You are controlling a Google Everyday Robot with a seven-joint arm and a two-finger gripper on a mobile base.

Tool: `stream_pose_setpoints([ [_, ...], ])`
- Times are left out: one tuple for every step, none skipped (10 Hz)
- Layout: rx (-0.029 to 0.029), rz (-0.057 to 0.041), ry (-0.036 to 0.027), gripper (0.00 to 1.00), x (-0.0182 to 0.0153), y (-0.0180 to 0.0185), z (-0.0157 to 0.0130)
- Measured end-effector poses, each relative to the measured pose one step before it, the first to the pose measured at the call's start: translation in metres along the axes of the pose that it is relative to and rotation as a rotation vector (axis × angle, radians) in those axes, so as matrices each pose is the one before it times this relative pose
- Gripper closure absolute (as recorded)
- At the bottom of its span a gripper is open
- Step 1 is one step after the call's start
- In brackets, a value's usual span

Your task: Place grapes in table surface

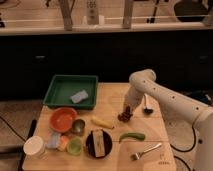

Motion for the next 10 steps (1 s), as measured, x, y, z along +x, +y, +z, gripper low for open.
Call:
stream_pose_setpoints([
  [-0.00140, 0.00009, 0.00167, 0.76, -0.00019, 0.00051, -0.00069],
  [-0.00181, -0.00060, 0.00055, 0.76, -0.00031, 0.00036, 0.00009],
  [-0.00160, -0.00221, 0.00125, 0.76, -0.00043, -0.00050, -0.00004],
  [-0.00027, 0.00059, 0.00131, 0.72, 0.00029, 0.00028, -0.00031],
  [-0.00067, 0.00094, 0.00027, 0.68, 0.00013, 0.00073, 0.00010],
  [-0.00073, 0.00099, 0.00122, 0.66, 0.00046, 0.00081, -0.00027],
  [-0.00138, 0.00031, 0.00265, 0.60, 0.00047, 0.00062, -0.00063],
  [-0.00105, 0.00055, 0.00014, 0.60, -0.00006, 0.00052, 0.00020],
  [0.00046, 0.00174, 0.00195, 0.60, 0.00070, 0.00057, -0.00102],
  [-0.00019, 0.00197, 0.00011, 0.62, 0.00030, 0.00136, -0.00016],
])
